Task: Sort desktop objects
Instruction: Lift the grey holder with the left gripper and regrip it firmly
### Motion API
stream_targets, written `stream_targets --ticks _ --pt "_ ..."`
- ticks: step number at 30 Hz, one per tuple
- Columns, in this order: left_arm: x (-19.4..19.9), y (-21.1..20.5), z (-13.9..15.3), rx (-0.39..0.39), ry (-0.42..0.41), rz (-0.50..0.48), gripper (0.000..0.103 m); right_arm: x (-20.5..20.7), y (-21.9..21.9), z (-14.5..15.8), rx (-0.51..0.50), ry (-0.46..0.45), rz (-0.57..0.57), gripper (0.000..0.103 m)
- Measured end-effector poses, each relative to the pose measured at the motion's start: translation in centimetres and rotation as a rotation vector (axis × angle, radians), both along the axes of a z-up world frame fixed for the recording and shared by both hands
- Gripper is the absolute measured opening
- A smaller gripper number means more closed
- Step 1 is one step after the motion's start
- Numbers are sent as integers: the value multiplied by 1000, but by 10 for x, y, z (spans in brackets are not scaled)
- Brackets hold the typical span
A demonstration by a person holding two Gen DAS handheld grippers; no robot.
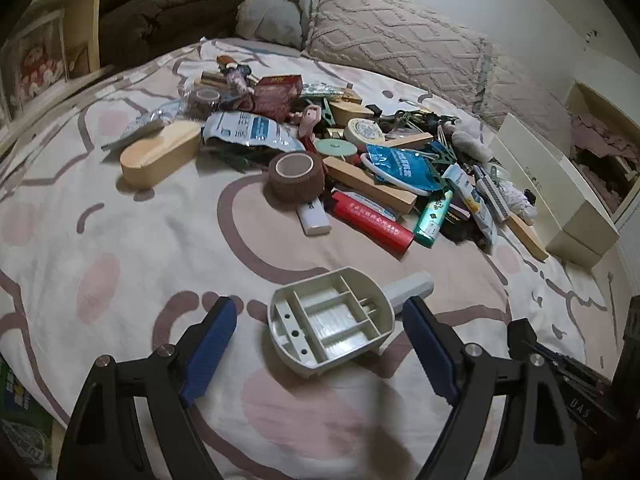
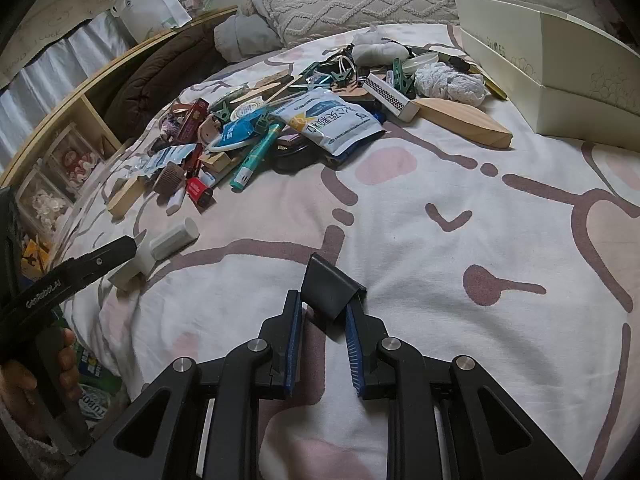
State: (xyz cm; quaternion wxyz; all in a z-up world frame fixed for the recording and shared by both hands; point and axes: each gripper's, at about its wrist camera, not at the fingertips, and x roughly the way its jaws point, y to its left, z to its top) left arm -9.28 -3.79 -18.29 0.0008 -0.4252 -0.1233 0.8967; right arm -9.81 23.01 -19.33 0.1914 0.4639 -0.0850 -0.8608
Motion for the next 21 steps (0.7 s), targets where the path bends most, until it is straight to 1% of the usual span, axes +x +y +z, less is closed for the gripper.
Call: stream_targets --ticks 3,9,10,14,17,19,20,21 --pt "0 2 -5 26 -20 27 85 0 0 0 -1 0 0 22" --pt "1 10 -10 -34 -31 27 85 -2 -1 0 3 -3 6 22" --pt "1 9 -10 -35 -32 31 85 -2 -2 1 15 -2 13 22" --pt "1 1 -11 -30 -35 51 85 0 -10 8 123 32 29 22" --pt "2 -2 -11 -42 -32 53 85 0 -11 10 159 44 35 23" --pt "3 -3 -11 -59 -27 53 85 -1 -10 11 178 40 28 31" --pt "3 -4 -11 -67 -26 52 85 0 -9 12 182 46 25 49" --pt "4 -4 -11 -72 -25 52 85 0 -8 14 188 55 23 76"
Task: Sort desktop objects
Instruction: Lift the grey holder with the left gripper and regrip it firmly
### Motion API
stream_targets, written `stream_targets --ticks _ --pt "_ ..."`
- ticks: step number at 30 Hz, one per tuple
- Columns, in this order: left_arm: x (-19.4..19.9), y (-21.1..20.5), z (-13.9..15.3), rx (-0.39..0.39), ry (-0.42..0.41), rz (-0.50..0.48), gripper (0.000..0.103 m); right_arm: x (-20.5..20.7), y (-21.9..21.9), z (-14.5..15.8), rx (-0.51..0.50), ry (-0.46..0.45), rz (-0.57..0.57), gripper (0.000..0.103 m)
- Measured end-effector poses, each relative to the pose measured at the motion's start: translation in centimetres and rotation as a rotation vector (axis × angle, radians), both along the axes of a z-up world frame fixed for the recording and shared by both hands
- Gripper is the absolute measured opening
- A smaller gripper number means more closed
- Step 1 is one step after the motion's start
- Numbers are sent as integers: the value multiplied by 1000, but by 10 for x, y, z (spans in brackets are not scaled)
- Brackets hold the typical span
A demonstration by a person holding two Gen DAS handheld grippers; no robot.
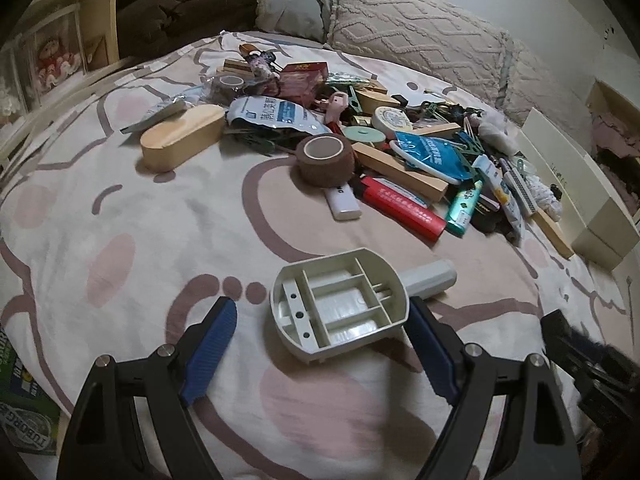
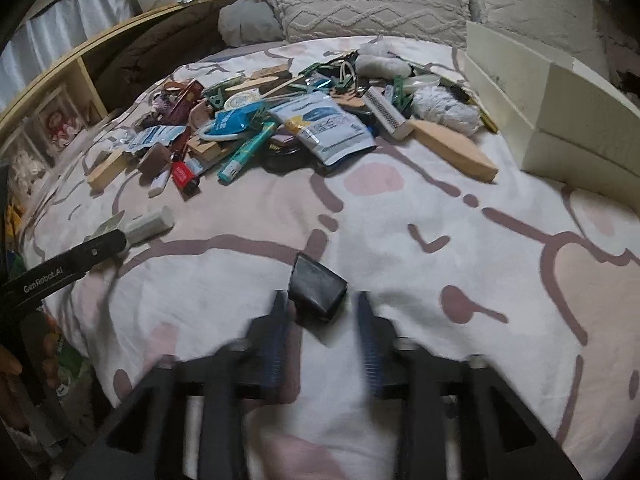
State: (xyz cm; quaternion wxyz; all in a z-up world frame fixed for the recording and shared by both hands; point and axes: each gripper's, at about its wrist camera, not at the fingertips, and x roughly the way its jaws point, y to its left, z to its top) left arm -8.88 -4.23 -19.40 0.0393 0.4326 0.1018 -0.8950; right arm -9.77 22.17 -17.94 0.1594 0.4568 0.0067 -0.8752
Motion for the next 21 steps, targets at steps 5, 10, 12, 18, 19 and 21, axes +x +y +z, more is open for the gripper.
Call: stream_targets --ticks 5,10,12,18,19,21 --pt "4 -7 0 -32 4 -6 85 2 7 8 65 48 -36 90" --pt "7 -14 1 -25 4 2 85 -8 33 5 20 -3 -131 90" --pt "7 -14 1 -20 8 1 85 -8 36 6 11 -10 -142 90" --pt "5 -10 2 3 9 -12 85 -2 21 9 -24 -4 -76 90" --pt "4 -9 2 3 8 -18 85 -1 17 10 -34 -2 -65 90" --pt "4 -7 1 -3 7 -23 85 -1 11 12 -48 2 -43 90"
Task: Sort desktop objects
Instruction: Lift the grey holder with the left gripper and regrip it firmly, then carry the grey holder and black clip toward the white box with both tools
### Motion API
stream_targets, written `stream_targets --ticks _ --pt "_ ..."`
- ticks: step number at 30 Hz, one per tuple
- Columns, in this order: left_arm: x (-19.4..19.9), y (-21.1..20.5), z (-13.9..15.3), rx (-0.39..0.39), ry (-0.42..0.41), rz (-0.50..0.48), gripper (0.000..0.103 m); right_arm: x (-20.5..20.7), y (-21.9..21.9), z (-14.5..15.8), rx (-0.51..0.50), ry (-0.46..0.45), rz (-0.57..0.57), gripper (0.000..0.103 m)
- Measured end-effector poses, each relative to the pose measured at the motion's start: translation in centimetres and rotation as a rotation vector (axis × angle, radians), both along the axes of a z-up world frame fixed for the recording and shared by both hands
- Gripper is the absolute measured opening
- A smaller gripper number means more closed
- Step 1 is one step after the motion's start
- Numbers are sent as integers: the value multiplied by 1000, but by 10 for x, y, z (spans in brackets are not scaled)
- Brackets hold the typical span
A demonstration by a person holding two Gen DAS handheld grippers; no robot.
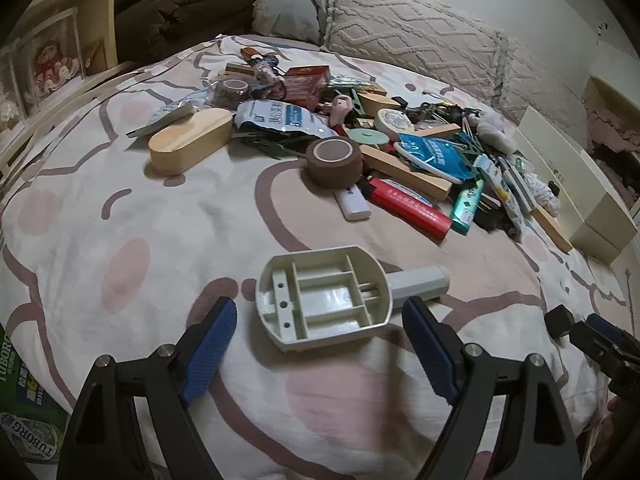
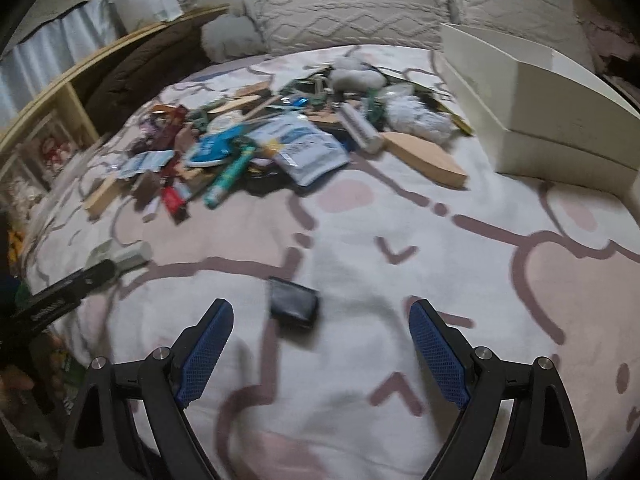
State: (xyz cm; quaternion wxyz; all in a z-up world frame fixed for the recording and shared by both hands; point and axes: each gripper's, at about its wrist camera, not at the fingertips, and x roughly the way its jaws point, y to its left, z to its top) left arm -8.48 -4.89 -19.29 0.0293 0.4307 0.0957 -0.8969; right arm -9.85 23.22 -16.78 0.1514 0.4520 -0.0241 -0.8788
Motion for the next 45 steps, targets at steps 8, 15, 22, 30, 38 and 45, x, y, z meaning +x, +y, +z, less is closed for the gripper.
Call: stream_targets --ticks 8,15,22,30,38,45 --pt "-1 1 -2 -6 -4 1 76 -4 -12 -6 -41 -24 14 76" --pt "-2 0 -3 6 -2 -9 68 -8 -14 -12 -41 -40 10 46" --pt "-1 1 -2 13 2 -9 64 -10 -9 -15 -44 -39 -4 29" --pt "0 0 -1 13 7 -17 64 -11 -12 -23 -18 -25 -7 29" --pt "1 3 0 14 10 -30 64 -13 -2 -23 -107 -54 -38 28" --pt "2 9 3 4 14 -50 64 -9 -3 -19 -90 -44 -33 28"
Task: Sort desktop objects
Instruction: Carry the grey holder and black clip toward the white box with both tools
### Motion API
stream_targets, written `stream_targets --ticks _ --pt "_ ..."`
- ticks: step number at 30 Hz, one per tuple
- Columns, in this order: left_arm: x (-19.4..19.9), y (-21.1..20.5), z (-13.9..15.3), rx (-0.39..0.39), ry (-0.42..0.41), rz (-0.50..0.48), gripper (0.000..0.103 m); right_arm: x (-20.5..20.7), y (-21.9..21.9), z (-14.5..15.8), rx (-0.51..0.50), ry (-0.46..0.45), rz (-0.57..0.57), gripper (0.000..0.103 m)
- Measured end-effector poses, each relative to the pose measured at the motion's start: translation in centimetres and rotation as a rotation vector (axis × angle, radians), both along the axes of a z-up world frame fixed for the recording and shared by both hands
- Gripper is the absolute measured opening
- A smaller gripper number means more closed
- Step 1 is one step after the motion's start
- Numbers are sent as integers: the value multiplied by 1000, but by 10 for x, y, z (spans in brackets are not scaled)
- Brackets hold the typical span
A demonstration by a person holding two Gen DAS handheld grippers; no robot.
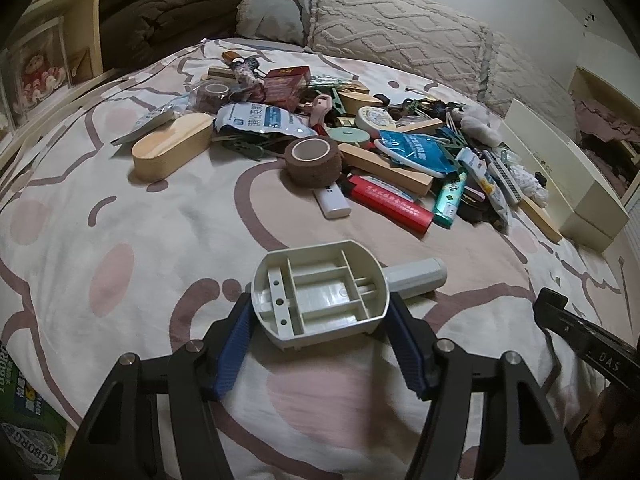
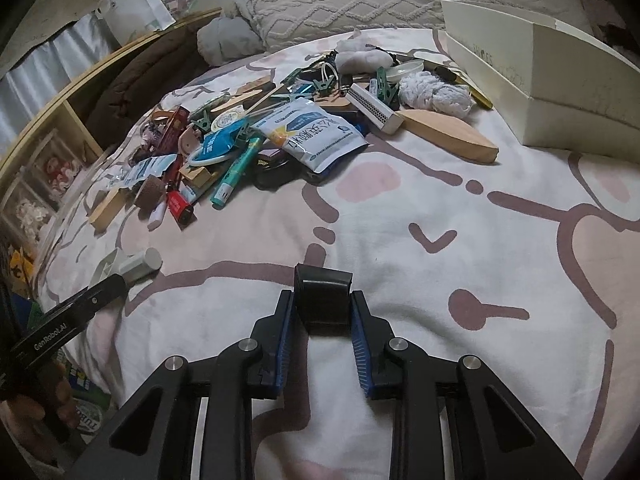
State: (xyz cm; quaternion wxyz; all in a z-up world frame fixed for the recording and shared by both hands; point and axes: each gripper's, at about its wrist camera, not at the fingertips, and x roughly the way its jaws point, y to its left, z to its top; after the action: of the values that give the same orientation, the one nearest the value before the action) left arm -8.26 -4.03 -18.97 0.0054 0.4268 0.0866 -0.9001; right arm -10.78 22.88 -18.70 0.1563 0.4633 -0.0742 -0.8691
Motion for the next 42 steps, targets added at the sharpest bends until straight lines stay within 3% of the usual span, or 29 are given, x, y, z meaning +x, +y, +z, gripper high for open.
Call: stream_targets --ticks 14,24,42 --pt "-5 16 9 -8 14 -40 64 2 6 6 3 9 -10 28" --pt "-13 35 20 15 41 -84 64 2 31 19 17 22 -76 28" --pt "-3 74 62 22 141 -148 64 20 55 52 31 110 -111 28"
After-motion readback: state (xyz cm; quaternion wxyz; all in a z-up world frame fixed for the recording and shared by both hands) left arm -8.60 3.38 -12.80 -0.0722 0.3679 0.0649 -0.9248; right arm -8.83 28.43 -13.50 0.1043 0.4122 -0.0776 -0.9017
